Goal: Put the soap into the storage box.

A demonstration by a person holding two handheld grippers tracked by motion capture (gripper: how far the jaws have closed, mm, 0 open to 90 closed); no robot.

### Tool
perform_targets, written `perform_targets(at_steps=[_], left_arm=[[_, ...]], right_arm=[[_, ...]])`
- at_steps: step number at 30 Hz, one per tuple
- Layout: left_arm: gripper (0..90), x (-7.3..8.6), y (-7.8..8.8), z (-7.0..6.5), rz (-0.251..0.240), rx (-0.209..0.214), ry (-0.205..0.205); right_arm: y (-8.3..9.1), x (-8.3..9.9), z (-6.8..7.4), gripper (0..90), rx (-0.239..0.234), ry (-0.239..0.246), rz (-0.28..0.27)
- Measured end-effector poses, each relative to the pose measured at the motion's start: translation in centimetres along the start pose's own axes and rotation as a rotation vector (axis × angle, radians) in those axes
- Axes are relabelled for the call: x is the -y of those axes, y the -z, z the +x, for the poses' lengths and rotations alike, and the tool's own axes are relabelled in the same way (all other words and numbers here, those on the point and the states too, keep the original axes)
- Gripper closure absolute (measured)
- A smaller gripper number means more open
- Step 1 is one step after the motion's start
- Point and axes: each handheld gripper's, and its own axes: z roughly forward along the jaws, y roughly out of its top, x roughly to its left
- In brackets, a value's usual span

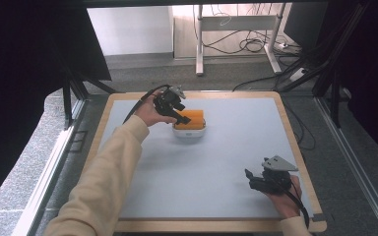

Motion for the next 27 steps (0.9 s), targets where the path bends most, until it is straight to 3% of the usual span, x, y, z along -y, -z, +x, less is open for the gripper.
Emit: perform_targets(at_steps=[12, 19, 25, 27], left_arm=[[33.7, 3.5, 1.5, -4.0, -0.039, -0.029, 0.032], [33.1, 6.2, 2.6, -5.5, -0.068, -0.062, 0.087], [33.1, 9.5, 4.3, -8.0, -0.130, -0.097, 0.165], [32.8, 10.0, 4.5, -8.3, -0.131, -0.102, 0.170]], right_arm=[[0.2, 0.0, 0.0, 20.7, 0.007, 0.000, -0.003], [0.3, -0.1, 0.0, 20.7, 0.005, 0.001, -0.005], [0.4, -0.1, 0.1, 20.7, 0.005, 0.004, -0.009], [0.4, -0.1, 0.1, 20.7, 0.005, 0.004, -0.009]])
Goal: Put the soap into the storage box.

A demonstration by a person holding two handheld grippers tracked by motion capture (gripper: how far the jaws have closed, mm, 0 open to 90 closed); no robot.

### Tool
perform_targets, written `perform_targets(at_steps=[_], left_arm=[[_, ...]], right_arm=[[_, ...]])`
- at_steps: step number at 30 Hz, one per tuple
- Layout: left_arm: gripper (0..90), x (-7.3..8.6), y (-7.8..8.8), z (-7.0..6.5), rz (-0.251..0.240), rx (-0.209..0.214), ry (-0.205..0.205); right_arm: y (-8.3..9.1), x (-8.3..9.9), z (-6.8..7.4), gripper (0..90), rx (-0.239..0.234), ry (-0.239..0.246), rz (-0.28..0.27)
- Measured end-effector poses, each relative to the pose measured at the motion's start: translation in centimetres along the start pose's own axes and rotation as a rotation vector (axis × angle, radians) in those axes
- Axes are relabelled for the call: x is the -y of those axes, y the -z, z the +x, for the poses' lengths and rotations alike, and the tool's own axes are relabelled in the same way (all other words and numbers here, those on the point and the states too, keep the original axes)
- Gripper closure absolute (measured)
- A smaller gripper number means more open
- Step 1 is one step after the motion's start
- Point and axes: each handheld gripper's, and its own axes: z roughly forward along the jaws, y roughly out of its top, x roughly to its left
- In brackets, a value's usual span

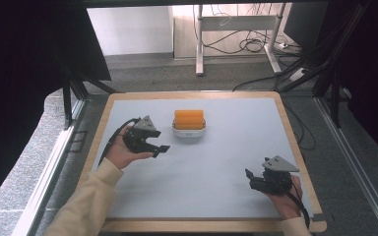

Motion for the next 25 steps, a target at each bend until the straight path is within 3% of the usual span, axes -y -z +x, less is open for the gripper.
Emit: perform_targets(at_steps=[4, 9, 17, 25], left_arm=[[32.5, 2.6, 0.9, -1.3, -0.008, -0.027, 0.028], [31.7, 4.4, 1.4, -2.2, -0.011, -0.018, 0.049], [31.6, 5.3, 1.5, -2.5, -0.039, -0.018, 0.078], [31.2, 5.6, 1.6, -2.2, -0.031, -0.032, 0.082]], right_arm=[[-0.1, 0.0, 0.0, 20.7, 0.002, 0.002, 0.001], [-0.1, 0.0, 0.0, 20.7, 0.002, 0.001, 0.006], [-0.1, 0.0, -0.1, 20.7, 0.006, -0.005, 0.007], [-0.1, 0.1, -0.3, 20.6, 0.010, -0.006, 0.004]])
